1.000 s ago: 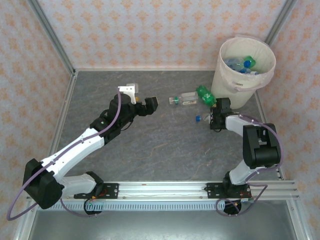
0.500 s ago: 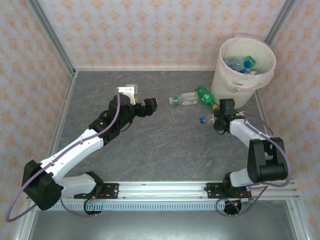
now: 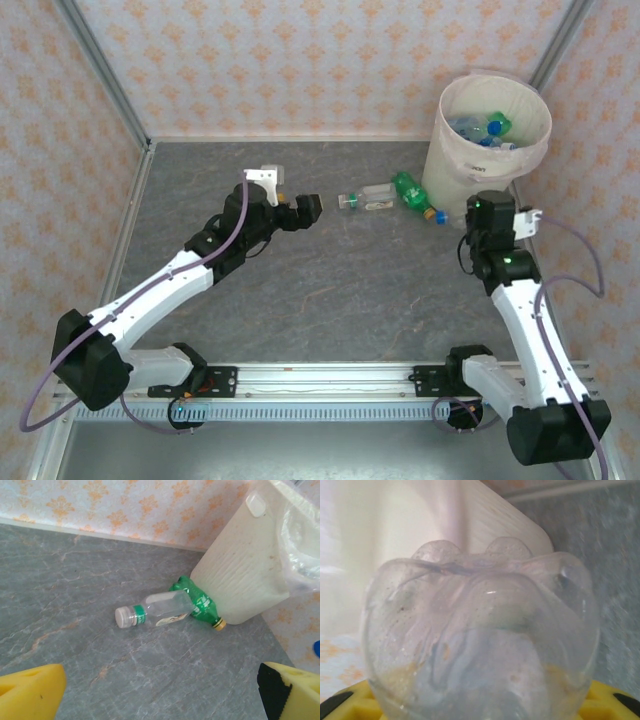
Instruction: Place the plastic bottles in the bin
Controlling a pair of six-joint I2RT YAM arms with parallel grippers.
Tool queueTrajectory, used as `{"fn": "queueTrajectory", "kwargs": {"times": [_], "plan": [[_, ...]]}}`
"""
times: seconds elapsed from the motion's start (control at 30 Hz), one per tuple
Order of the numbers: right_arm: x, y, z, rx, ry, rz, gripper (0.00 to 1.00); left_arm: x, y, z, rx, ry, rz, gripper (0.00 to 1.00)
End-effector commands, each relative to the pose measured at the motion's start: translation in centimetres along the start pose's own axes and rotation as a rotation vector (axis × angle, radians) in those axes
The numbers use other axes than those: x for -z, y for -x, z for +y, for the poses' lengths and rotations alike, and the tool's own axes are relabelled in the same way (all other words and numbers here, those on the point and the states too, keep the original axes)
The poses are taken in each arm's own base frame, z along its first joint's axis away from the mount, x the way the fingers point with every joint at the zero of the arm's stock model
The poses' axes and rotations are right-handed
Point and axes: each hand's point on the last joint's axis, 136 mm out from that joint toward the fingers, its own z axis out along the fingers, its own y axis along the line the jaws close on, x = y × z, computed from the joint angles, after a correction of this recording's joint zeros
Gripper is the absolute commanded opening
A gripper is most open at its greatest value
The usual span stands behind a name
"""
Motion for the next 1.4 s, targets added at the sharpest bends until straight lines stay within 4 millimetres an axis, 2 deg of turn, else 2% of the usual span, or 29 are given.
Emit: {"fn": "queueTrajectory", "kwargs": {"times": [0.0, 0.13, 0.27, 0.43, 0.6, 0.77, 0.87, 0.97, 1.2, 1.27, 1.37], "plan": [[2.9, 4.1, 2.5, 0.052, 0.02, -0.137, 0.48, 0.4, 2.5, -1.7, -0.028, -0.057, -0.052, 0.99], [5.4, 7.0, 6.9, 0.061, 0.109, -0.217, 0.48, 0.6, 2.9, -2.1, -0.03, -0.07, -0.06, 0.99], [6.5, 9.2, 11.8, 0.092, 0.177, -0.287, 0.48, 0.7, 3.0, -2.4, -0.03, -0.084, -0.059, 0.99], [5.7, 10.4, 17.2, 0.118, 0.227, -0.321, 0.49, 1.4, 3.3, -2.8, -0.045, -0.102, -0.066, 0.99], [2.1, 9.6, 21.2, 0.143, 0.249, -0.285, 0.5, 1.9, 3.6, -2.9, -0.056, -0.1, -0.074, 0.99], [-3.0, 9.4, 22.9, 0.123, 0.241, -0.238, 0.49, 2.4, 3.8, -2.5, -0.062, -0.075, -0.086, 0.99], [-5.7, 9.6, 23.2, 0.114, 0.224, -0.223, 0.49, 2.7, 4.0, -2.3, -0.066, -0.064, -0.097, 0.99], [-8.8, 9.6, 23.1, 0.11, 0.193, -0.192, 0.49, 2.8, 4.1, -2.1, -0.065, -0.053, -0.103, 0.99], [-14.0, 9.4, 22.2, 0.134, 0.115, -0.165, 0.51, 2.8, 4.1, -1.5, -0.065, -0.022, -0.107, 0.99], [-14.7, 9.2, 22.2, 0.142, 0.11, -0.153, 0.57, 2.8, 3.9, -1.3, -0.066, -0.016, -0.105, 0.99], [-15.3, 8.7, 22.3, 0.158, 0.104, -0.136, 0.81, 2.8, 3.8, -1.1, -0.064, -0.009, -0.102, 0.99]]}}
